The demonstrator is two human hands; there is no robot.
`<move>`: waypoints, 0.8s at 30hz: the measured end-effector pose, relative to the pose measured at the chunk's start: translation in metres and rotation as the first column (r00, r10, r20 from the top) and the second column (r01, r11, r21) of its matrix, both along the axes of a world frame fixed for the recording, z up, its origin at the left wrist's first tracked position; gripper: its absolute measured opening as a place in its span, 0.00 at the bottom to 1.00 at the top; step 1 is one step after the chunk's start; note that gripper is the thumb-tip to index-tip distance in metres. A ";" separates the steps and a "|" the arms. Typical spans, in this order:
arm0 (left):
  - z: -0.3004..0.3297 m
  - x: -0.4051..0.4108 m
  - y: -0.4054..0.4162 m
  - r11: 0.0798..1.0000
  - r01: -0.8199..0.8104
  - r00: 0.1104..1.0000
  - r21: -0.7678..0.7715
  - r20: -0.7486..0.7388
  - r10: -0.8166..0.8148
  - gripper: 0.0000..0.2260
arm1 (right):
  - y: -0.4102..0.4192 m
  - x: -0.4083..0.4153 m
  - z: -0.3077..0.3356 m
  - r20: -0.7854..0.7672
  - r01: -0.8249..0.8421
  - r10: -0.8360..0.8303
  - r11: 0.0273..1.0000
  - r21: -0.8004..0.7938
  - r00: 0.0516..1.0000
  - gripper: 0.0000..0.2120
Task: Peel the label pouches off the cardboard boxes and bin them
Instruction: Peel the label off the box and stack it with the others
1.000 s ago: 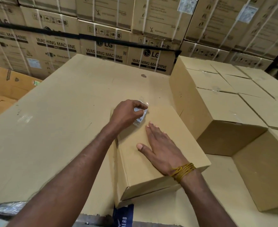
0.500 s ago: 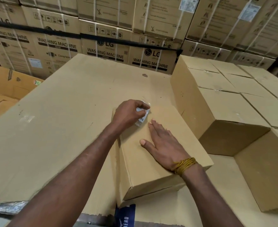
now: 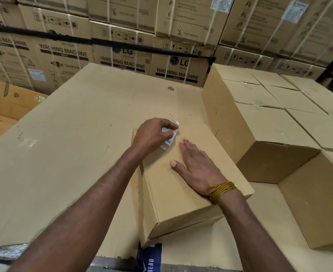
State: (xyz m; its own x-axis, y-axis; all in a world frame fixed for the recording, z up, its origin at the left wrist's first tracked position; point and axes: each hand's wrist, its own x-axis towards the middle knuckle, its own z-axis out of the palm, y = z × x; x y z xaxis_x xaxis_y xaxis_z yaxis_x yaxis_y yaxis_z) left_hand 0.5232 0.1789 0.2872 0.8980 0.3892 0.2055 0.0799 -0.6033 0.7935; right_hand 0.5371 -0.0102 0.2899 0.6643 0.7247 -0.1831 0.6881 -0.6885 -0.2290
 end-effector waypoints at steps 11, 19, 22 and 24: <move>-0.002 0.003 0.003 0.999 0.003 1.000 -0.047 -0.015 -0.004 0.14 | -0.038 -0.042 0.009 -0.051 -0.030 0.027 0.997 -0.065 0.998 0.39; -0.003 0.002 0.002 0.999 -0.005 1.000 -0.045 -0.007 0.005 0.13 | -0.005 -0.015 0.000 0.000 0.037 -0.037 0.999 0.006 0.999 0.37; -0.004 0.002 0.002 0.997 0.003 1.000 -0.075 -0.001 -0.003 0.14 | -0.031 -0.056 0.006 -0.007 -0.042 0.042 0.999 -0.003 0.999 0.38; -0.003 0.003 0.002 0.998 0.008 1.000 -0.056 -0.003 -0.008 0.14 | -0.041 -0.063 0.010 -0.032 -0.063 0.062 0.997 -0.042 0.998 0.39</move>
State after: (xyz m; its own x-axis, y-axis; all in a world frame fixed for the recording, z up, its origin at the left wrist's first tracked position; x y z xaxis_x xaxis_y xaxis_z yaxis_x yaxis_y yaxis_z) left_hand 0.5258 0.1810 0.2841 0.9015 0.3932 0.1808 0.0778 -0.5582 0.8260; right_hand 0.4745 -0.0509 0.2997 0.6117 0.7554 -0.2348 0.7230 -0.6544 -0.2217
